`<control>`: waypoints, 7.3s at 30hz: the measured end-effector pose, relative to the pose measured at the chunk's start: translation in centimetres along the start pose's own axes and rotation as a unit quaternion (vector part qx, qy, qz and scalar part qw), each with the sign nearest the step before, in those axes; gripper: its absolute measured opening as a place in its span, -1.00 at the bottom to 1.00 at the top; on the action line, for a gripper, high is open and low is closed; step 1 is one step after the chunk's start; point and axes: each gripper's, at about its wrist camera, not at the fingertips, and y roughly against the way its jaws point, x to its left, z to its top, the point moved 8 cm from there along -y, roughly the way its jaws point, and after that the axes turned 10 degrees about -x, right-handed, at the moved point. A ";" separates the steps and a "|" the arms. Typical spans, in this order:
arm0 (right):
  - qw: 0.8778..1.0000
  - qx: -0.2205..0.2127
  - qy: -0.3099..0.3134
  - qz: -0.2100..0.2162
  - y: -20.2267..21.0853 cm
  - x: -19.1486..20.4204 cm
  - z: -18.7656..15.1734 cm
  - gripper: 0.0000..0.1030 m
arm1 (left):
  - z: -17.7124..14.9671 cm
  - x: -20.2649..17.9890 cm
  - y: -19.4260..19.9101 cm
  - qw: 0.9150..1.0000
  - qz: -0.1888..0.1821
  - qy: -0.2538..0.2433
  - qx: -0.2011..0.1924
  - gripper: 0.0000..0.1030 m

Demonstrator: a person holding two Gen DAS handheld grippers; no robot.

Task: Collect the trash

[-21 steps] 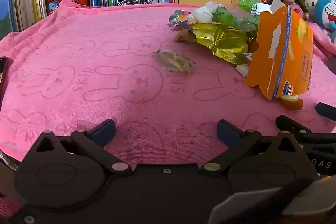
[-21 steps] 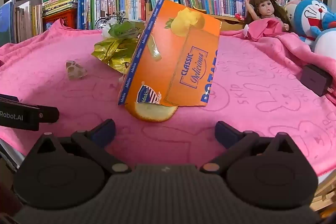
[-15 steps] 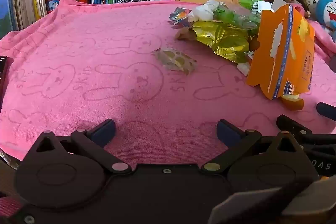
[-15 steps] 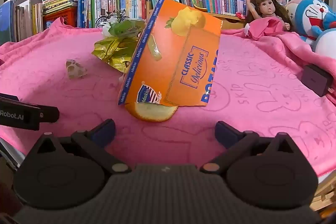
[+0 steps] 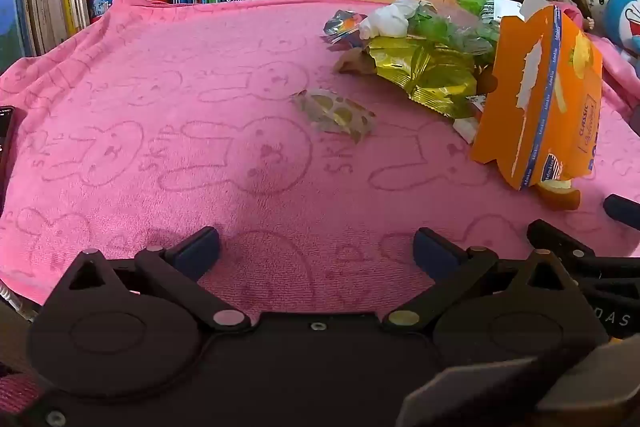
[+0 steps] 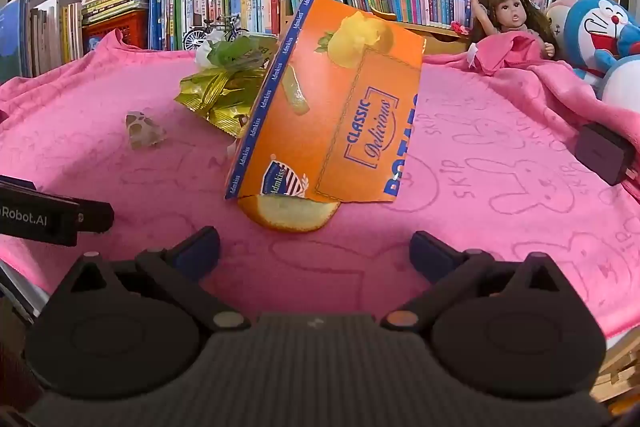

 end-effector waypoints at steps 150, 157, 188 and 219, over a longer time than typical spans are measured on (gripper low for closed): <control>0.985 -0.144 -0.061 0.077 5.5 -0.4 6.1 0.77 | 5.8 1.1 -8.3 0.996 0.047 0.034 -0.064 0.46; 0.984 -0.141 -0.060 0.095 5.7 0.4 5.5 0.77 | 5.6 1.8 -7.2 0.995 0.023 0.065 -0.066 -0.84; 0.984 -0.109 -0.064 0.123 7.8 2.5 1.5 0.77 | 6.2 5.0 -6.9 0.988 0.075 0.110 -0.082 -0.75; 0.977 0.022 -0.133 0.163 9.4 4.0 -7.5 0.76 | -11.1 0.8 10.2 0.997 -0.053 0.033 0.052 -0.84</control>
